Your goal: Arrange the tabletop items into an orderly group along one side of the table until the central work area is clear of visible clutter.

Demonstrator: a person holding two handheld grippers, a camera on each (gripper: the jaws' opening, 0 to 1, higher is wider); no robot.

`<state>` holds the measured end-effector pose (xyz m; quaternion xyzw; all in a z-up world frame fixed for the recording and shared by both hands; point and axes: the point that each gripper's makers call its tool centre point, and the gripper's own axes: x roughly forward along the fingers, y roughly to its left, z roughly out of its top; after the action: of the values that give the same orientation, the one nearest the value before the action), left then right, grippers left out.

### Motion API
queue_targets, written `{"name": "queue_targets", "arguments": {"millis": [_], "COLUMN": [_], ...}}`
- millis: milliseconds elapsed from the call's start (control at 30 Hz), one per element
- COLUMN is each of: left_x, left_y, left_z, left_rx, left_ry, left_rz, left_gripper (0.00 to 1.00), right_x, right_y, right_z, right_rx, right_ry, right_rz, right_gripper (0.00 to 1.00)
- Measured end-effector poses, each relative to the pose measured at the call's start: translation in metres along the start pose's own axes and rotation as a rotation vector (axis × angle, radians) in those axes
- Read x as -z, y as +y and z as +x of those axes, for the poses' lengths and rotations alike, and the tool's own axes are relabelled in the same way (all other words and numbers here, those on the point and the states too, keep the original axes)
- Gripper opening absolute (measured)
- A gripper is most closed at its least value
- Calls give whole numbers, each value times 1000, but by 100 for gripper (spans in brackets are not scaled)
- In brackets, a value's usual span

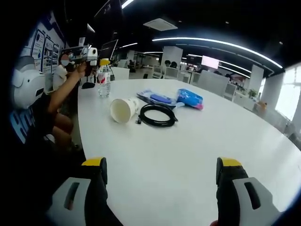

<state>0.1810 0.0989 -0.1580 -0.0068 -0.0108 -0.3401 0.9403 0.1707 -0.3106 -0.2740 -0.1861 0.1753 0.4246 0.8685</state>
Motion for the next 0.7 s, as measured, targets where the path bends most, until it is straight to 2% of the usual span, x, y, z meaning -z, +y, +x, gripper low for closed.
{"name": "queue_targets", "arguments": {"millis": [133,400,500,600,700], "left_x": [-7,-19,-22,-25,-28], "left_y": [2,11,16,24,28], "left_z": [4,22,28,36,43], "left_rx": [27,59,86,124,137], "left_ry": [-10,23,21,17,21], "left_rz": [2,48,42,-1,7], "left_gripper": [23,23,23,23,23], "right_x": [0,1,2,2,2], "right_y": [0,-2,-2,-2,-3], "right_z": [-2,-4,-4,-4,-3], "right_rx": [1,8,6,5,4], "right_ry": [-1,-1,0,2,4], "right_rz": [-2,4,4,5,3], "right_gripper": [93,93,93,93,93]}}
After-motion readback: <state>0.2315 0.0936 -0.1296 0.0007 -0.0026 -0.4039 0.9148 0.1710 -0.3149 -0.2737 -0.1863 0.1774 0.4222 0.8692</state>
